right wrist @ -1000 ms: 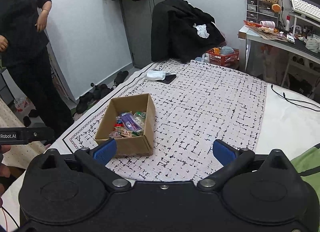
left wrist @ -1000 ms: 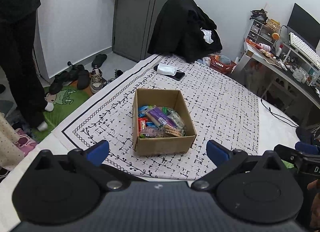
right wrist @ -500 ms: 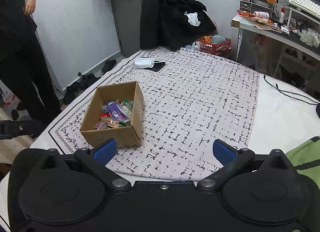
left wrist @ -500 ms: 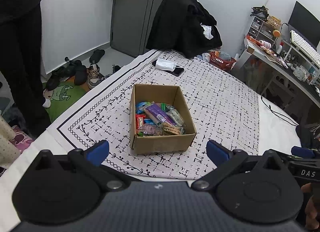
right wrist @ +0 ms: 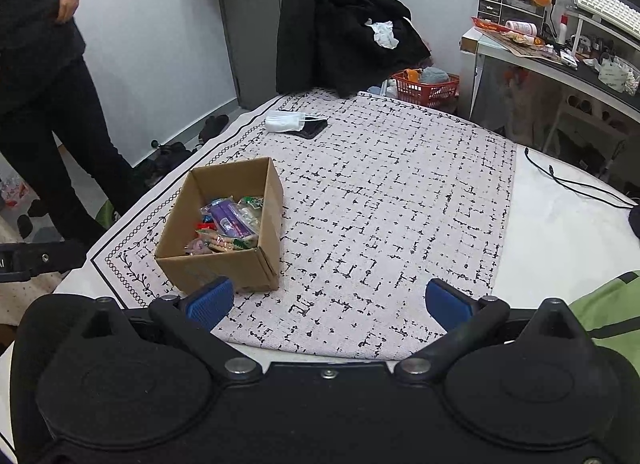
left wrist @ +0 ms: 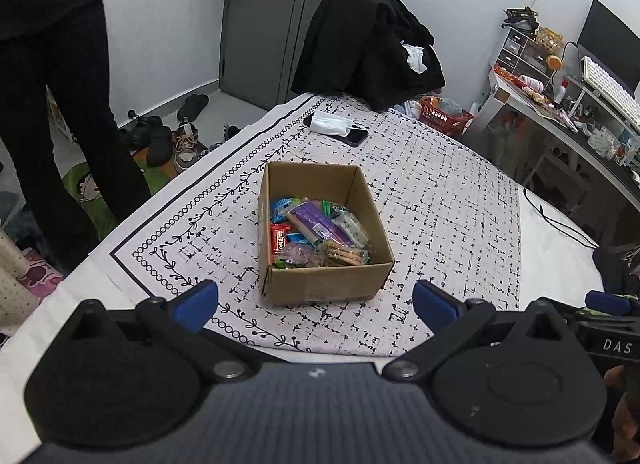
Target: Organize snacks
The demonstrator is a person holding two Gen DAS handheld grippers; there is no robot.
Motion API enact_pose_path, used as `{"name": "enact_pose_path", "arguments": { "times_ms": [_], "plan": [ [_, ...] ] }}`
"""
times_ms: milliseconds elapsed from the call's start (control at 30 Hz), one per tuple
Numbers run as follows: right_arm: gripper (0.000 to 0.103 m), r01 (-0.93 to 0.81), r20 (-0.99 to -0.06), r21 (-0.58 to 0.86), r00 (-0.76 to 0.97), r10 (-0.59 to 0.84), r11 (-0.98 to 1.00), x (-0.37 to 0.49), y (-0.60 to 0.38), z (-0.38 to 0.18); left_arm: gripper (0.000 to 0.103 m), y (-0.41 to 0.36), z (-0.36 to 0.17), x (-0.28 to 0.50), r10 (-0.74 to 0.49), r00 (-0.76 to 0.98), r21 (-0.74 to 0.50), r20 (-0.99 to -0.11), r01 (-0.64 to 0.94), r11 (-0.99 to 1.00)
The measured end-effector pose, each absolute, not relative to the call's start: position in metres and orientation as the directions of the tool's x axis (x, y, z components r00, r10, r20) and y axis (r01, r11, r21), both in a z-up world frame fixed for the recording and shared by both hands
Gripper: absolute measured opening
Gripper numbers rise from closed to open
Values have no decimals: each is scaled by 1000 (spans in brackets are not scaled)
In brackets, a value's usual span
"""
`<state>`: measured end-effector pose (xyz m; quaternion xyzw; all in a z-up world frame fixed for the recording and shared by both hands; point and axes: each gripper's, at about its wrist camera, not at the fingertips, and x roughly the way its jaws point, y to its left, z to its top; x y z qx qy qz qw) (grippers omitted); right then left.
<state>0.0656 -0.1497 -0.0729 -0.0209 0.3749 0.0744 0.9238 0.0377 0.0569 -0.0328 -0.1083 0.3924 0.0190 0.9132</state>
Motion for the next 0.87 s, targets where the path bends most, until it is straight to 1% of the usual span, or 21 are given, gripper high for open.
{"name": "enact_pose_path", "arguments": {
  "times_ms": [867],
  "plan": [
    [103,-163,-682,21,719,134,986,63,-152,-68,103,58,-30,36,-32,698,-164,-716,-124,979]
  ]
}}
